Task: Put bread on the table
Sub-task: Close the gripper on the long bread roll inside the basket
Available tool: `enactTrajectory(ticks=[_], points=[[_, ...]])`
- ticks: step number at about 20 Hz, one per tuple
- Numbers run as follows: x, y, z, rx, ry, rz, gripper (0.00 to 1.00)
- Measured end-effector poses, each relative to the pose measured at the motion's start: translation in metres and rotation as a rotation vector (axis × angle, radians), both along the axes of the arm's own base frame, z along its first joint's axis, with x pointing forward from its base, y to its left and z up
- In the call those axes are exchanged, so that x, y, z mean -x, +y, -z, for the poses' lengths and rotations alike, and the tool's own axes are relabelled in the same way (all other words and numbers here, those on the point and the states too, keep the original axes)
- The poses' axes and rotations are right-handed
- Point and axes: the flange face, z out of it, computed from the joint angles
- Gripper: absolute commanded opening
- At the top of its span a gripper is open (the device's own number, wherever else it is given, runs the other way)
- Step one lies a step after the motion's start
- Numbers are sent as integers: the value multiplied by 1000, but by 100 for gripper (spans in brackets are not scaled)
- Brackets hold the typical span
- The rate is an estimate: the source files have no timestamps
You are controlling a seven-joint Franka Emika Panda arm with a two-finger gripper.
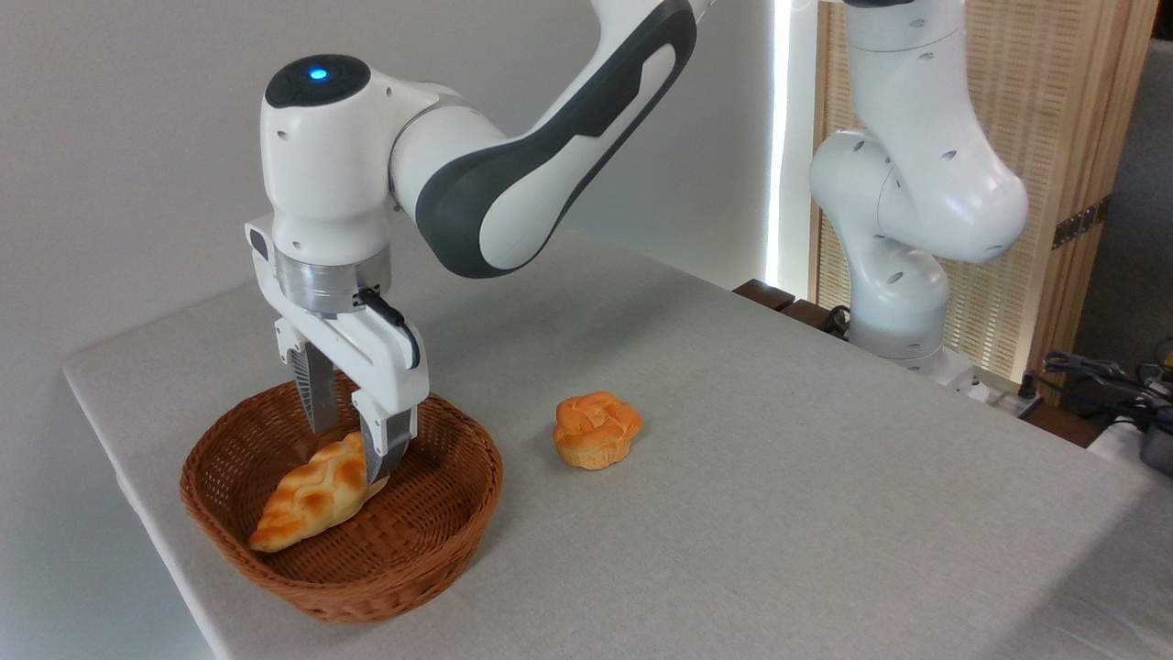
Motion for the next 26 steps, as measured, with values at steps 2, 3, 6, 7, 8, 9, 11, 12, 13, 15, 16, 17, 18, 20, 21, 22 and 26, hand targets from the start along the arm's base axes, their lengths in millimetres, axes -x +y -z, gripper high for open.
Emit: enactTrajectory(ticks=[2, 3, 6, 7, 8, 9, 11, 12, 13, 15, 16, 17, 18, 20, 21, 22, 26], points=[[-1, -2, 5, 1, -13, -2, 100], [-1, -3, 8, 2, -15, -3, 100], [-1, -4, 14, 1, -13, -3, 93], [-1, -4, 15, 1, -11, -2, 84], [-1, -4, 16, 1, -10, -2, 75], [-1, -4, 17, 1, -9, -2, 57], [-2, -5, 18, -1, -13, 12, 20], [-2, -5, 19, -2, -14, 22, 16], [-2, -5, 20, -3, -14, 28, 16], [-2, -7, 21, -2, -13, 34, 15], [-1, -8, 21, -2, -13, 35, 15], [-1, -9, 21, -2, -13, 36, 15], [-1, -9, 21, -2, -13, 36, 15], [-1, -9, 21, -2, -14, 38, 15], [-1, -8, 21, -2, -14, 38, 15], [-2, -8, 21, -2, -15, 38, 15], [-3, -6, 19, -1, -20, 34, 15]])
